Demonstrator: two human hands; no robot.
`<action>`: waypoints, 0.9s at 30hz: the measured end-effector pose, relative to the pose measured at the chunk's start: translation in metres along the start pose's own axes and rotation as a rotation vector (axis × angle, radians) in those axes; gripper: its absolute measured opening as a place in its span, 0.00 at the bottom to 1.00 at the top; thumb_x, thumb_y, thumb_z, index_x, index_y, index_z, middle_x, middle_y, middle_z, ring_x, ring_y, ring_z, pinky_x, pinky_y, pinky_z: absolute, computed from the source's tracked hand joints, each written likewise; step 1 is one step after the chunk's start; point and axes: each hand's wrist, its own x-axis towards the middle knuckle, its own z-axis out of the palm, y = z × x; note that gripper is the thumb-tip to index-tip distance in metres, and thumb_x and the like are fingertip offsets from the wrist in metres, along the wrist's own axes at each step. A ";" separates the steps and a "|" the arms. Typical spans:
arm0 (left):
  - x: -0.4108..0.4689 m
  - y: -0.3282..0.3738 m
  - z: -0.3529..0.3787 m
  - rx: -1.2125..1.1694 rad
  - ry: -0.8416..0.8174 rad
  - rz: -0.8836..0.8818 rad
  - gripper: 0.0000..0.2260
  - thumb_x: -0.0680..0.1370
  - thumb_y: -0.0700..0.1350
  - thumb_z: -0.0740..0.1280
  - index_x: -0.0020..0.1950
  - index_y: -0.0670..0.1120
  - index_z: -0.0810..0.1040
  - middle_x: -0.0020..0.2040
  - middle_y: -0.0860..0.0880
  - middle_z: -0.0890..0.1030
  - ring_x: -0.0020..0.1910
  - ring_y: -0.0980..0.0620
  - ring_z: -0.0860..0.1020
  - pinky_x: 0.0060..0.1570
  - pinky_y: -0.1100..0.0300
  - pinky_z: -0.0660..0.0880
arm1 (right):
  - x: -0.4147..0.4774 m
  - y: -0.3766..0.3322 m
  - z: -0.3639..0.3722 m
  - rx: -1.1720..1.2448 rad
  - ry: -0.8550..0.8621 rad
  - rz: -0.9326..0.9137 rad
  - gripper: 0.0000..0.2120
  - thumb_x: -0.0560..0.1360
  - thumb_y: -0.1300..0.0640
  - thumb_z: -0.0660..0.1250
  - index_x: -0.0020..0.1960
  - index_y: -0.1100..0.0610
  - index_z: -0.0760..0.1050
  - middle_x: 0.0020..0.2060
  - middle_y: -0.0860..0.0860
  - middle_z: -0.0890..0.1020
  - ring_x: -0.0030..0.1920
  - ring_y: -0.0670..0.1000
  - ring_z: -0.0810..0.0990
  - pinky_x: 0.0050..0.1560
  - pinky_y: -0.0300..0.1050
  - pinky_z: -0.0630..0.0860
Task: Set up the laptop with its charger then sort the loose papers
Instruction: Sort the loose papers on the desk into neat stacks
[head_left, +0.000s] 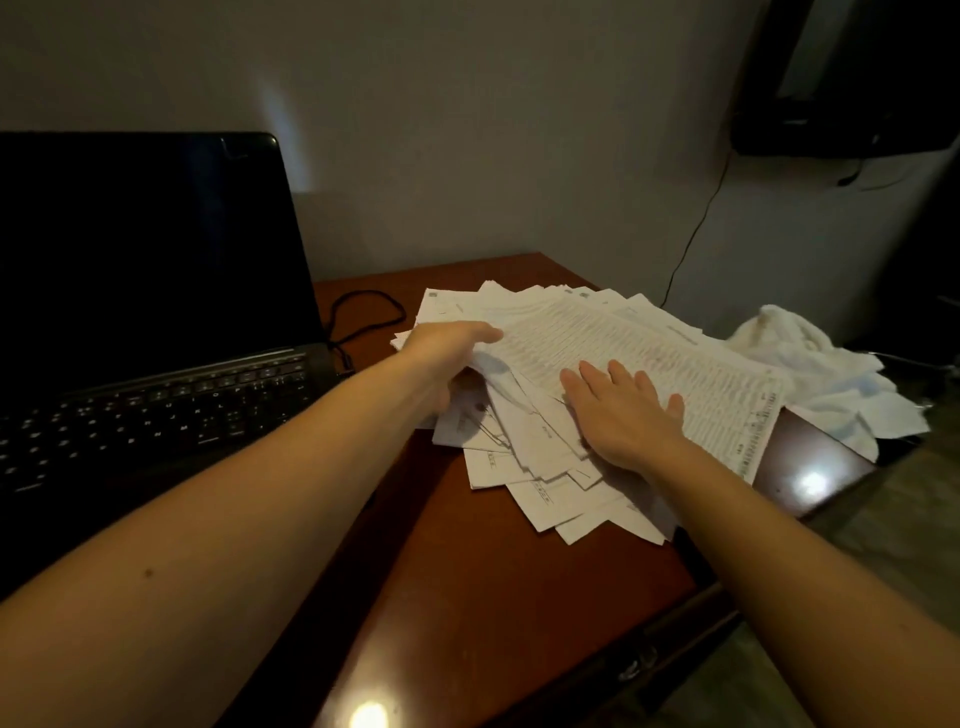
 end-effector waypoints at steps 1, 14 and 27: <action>-0.003 -0.001 0.002 -0.039 -0.037 0.013 0.09 0.77 0.42 0.72 0.55 0.42 0.79 0.47 0.41 0.84 0.43 0.41 0.85 0.43 0.48 0.83 | -0.001 -0.002 -0.003 -0.020 -0.016 -0.006 0.29 0.81 0.34 0.39 0.80 0.40 0.47 0.82 0.50 0.49 0.81 0.61 0.46 0.75 0.73 0.42; -0.012 -0.021 0.032 -0.095 -0.093 -0.034 0.11 0.79 0.32 0.64 0.60 0.40 0.77 0.51 0.40 0.84 0.50 0.37 0.83 0.48 0.42 0.81 | -0.011 -0.001 -0.012 0.021 0.083 -0.145 0.24 0.85 0.43 0.42 0.78 0.42 0.60 0.79 0.52 0.62 0.77 0.59 0.59 0.74 0.67 0.52; -0.054 -0.010 -0.084 -0.210 0.067 0.153 0.10 0.81 0.32 0.64 0.60 0.35 0.78 0.54 0.42 0.84 0.48 0.43 0.85 0.43 0.52 0.82 | -0.035 -0.050 -0.024 0.092 0.130 -0.426 0.31 0.80 0.31 0.49 0.78 0.43 0.63 0.77 0.47 0.65 0.77 0.52 0.59 0.76 0.66 0.55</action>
